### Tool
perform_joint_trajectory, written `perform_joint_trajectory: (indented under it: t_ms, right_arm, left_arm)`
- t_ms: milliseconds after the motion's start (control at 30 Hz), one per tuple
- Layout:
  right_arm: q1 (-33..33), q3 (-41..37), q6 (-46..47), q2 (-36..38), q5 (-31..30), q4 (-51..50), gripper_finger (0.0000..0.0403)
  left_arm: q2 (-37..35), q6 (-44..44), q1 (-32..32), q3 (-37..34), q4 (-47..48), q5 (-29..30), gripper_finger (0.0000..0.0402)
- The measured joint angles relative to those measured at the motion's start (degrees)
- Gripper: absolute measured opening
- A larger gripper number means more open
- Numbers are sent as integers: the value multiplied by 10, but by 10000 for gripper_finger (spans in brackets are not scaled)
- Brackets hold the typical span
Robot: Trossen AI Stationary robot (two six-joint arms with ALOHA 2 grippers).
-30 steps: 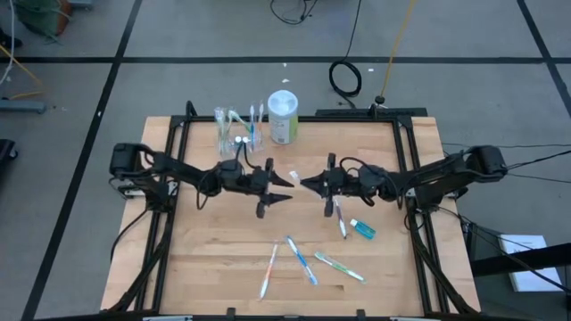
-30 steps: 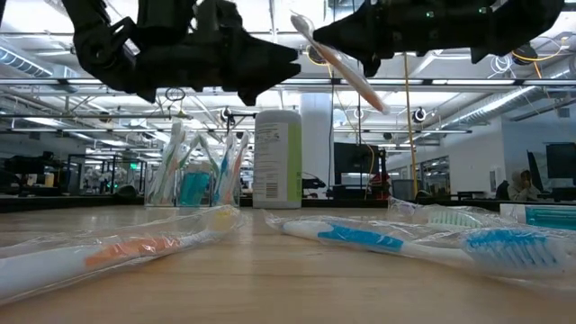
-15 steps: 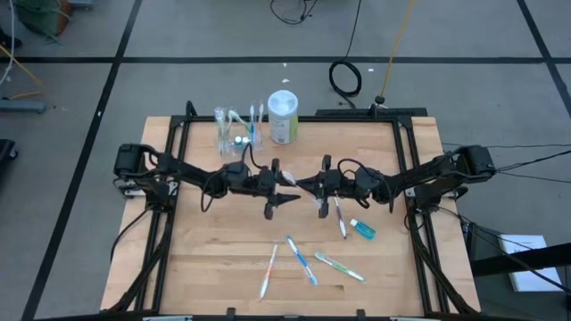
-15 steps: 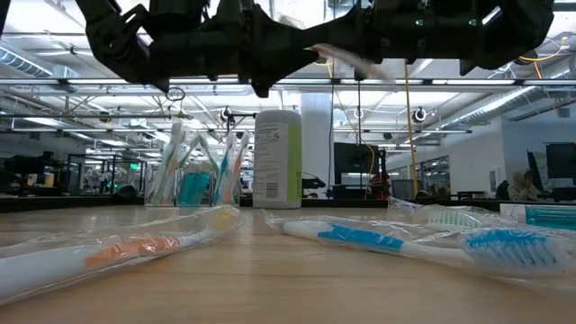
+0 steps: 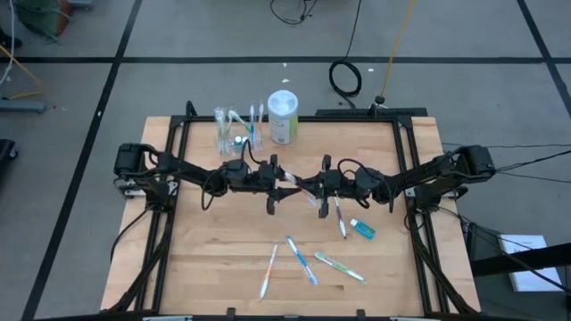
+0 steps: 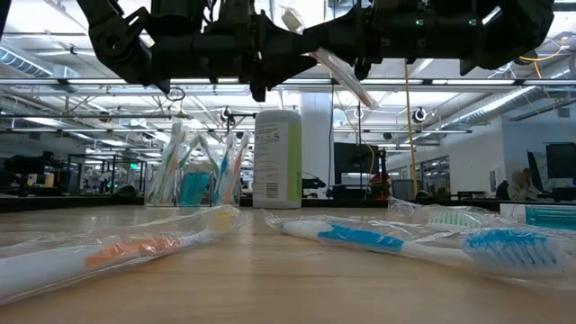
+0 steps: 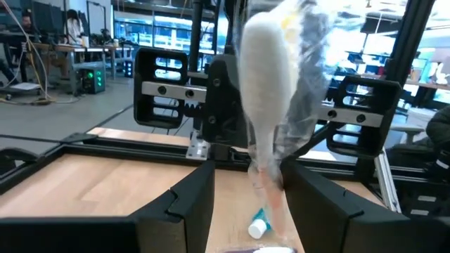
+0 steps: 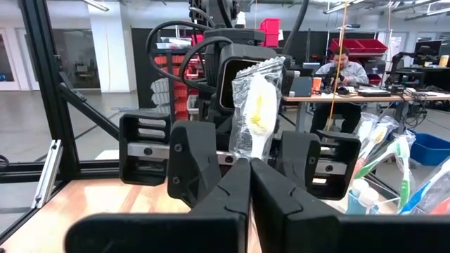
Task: Pick & Place toothbrushing station
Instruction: Put the top orange toothbrush into the transparent organizer
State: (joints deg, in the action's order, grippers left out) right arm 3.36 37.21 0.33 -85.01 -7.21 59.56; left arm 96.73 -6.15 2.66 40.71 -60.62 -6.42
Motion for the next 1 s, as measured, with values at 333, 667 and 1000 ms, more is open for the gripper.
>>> perform_joint_trajectory:
  t_ms: [333, 667, 1000]
  right_arm:
    - [0, 0, -13, 0, -1, -3, 0]
    - [0, 1, -34, 1, -2, -25, 6]
    - [0, 1, -41, 11, -20, -68, 72]
  left_arm:
    - [0, 0, 0, 0, 0, 0, 155]
    - [0, 26, 0, 0, 5, -1, 35]
    - [-1, 28, 1, 0, 62, 17, 32]
